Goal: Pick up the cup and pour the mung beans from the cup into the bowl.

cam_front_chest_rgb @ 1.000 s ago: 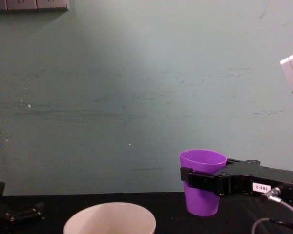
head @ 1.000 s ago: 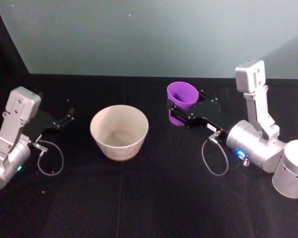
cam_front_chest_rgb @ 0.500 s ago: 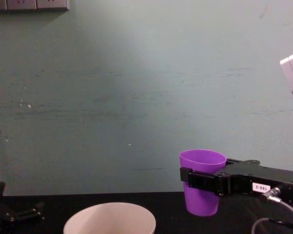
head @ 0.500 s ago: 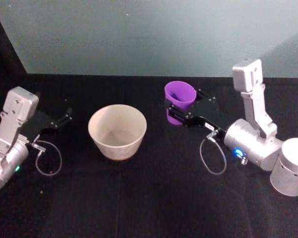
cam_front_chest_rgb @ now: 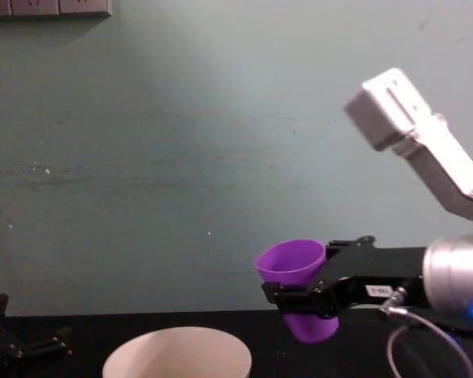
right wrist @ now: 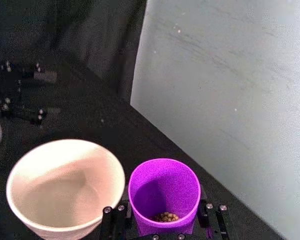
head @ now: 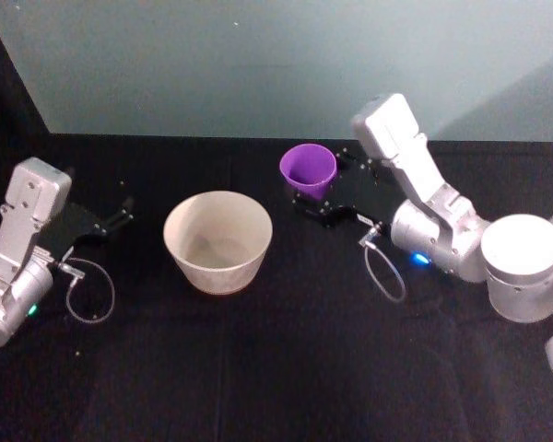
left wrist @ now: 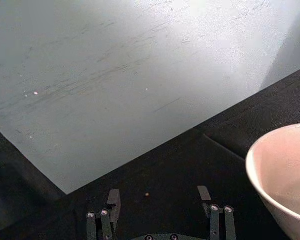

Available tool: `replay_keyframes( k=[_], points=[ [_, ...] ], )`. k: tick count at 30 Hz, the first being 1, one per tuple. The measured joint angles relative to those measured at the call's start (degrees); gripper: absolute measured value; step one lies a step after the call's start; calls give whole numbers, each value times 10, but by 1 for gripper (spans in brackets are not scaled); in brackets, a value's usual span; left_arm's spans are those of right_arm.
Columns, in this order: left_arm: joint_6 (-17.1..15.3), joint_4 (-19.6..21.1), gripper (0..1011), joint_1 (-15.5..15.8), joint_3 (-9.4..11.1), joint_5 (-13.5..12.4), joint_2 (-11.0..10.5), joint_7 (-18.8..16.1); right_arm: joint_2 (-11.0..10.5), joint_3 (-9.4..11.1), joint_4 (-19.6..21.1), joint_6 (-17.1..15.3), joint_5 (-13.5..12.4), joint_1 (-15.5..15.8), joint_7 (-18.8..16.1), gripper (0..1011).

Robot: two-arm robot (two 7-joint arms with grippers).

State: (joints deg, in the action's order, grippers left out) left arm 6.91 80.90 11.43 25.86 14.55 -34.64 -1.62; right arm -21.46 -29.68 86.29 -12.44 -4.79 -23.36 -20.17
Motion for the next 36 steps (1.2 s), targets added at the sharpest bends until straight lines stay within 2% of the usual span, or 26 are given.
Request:
replay_keyframes(
  k=[8,9,12,13,16,18,24,26,35,36],
  points=[
    [0,0,1000,0,0,0,0,0,3,-47,-4,-12,84,-38,1,724],
    [0,0,1000,0,0,0,0,0,3,-59,-4,-14,103,-46,1,724],
    [0,0,1000,0,0,0,0,0,3,-74,-3,-15,132,-56,1,724],
    [0,0,1000,0,0,0,0,0,3,-84,-3,-15,149,-62,2,724],
    [0,0,1000,0,0,0,0,0,3,-94,-3,-15,170,-70,3,724],
    [0,0,1000,0,0,0,0,0,5,-109,-5,-15,199,-80,3,724],
    [0,0,1000,0,0,0,0,0,10,-139,-10,-25,254,-96,1,724],
    [0,0,1000,0,0,0,0,0,11,-142,-11,-26,260,-99,1,724],
    [0,0,1000,0,0,0,0,0,29,-187,-25,-68,348,-126,-8,724],
    [0,0,1000,0,0,0,0,0,29,-187,-25,-68,348,-126,-8,724]
  ],
)
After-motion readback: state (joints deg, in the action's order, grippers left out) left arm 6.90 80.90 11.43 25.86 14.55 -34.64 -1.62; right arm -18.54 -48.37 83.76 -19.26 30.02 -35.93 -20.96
